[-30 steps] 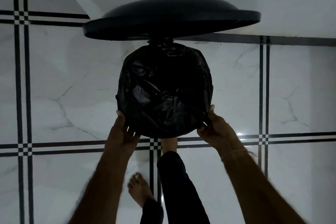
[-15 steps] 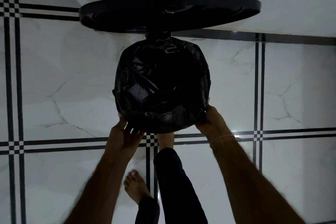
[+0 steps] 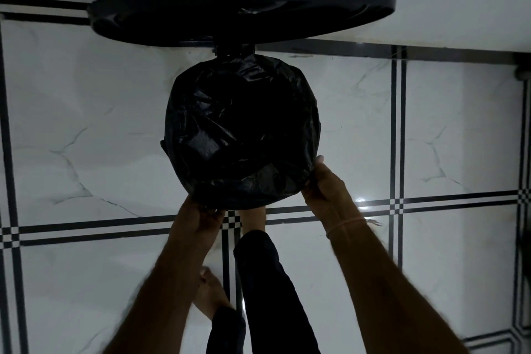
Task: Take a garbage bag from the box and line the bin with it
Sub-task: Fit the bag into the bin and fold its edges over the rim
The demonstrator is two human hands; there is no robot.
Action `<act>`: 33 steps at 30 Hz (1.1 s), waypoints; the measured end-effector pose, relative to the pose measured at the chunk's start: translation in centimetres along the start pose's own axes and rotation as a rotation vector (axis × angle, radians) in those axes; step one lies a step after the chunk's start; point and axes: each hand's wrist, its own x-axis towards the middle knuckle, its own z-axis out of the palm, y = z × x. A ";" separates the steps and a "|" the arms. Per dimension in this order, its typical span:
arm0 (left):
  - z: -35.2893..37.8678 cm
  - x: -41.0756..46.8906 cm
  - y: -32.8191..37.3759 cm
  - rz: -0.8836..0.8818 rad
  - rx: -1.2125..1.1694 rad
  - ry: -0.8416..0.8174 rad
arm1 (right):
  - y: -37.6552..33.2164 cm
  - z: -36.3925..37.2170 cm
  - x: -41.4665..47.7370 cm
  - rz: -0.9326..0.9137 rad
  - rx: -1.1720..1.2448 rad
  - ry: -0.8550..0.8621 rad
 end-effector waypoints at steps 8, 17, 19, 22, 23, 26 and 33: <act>-1.1 -2.5 -0.8 -0.028 -0.132 -0.045 | 1.2 -0.7 -3.1 -0.052 -0.004 -0.077; 1.7 -3.0 1.3 -0.021 -0.176 0.110 | 0.4 6.1 -6.6 -1.058 -0.943 0.091; 1.9 -3.7 2.0 0.011 -0.141 0.056 | 1.1 9.0 -4.9 -0.926 -1.205 -0.171; 1.6 -3.5 2.6 0.024 -0.039 0.047 | 3.2 11.8 0.1 -0.562 -1.725 -0.290; 1.4 -3.2 2.7 0.026 -0.028 0.043 | 3.7 12.3 1.9 -0.411 -1.811 -0.281; 0.5 -2.4 2.9 0.012 -0.007 0.013 | 5.3 12.0 7.0 -0.133 -1.858 -0.254; -0.5 -1.5 2.3 0.054 -0.013 -0.045 | 6.7 10.6 9.7 -0.050 -1.229 -0.118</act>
